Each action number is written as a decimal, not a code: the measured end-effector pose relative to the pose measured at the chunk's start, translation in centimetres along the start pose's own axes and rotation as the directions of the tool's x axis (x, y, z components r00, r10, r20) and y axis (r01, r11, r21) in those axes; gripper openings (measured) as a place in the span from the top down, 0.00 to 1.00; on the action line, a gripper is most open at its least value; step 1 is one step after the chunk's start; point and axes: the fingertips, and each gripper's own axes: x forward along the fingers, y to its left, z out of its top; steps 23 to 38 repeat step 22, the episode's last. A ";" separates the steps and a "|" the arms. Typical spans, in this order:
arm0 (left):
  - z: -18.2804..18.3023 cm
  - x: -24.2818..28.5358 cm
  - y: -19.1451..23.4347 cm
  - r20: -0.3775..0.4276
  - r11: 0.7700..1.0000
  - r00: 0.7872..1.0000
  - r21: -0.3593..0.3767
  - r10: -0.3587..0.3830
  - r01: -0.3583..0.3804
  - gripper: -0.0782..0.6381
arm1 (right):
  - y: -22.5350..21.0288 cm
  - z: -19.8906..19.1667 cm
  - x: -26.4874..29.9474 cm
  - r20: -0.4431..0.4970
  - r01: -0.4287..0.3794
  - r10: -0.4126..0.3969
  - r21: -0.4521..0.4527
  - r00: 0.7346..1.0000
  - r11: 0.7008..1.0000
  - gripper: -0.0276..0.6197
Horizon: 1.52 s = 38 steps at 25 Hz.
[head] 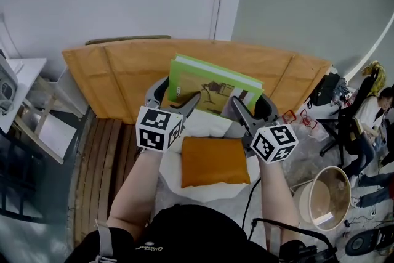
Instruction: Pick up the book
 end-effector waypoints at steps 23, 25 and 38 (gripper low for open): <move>-0.2 0.9 0.5 -0.012 1.000 1.000 0.010 -0.003 0.003 0.34 | -0.7 -0.8 0.9 -0.012 0.006 -0.006 0.020 1.000 1.000 0.52; -0.2 0.9 0.5 -0.012 1.000 1.000 0.010 -0.003 0.003 0.34 | -0.7 -0.8 0.9 -0.012 0.006 -0.006 0.020 1.000 1.000 0.52; -0.2 0.9 0.5 -0.012 1.000 1.000 0.010 -0.003 0.003 0.34 | -0.7 -0.8 0.9 -0.012 0.006 -0.006 0.020 1.000 1.000 0.52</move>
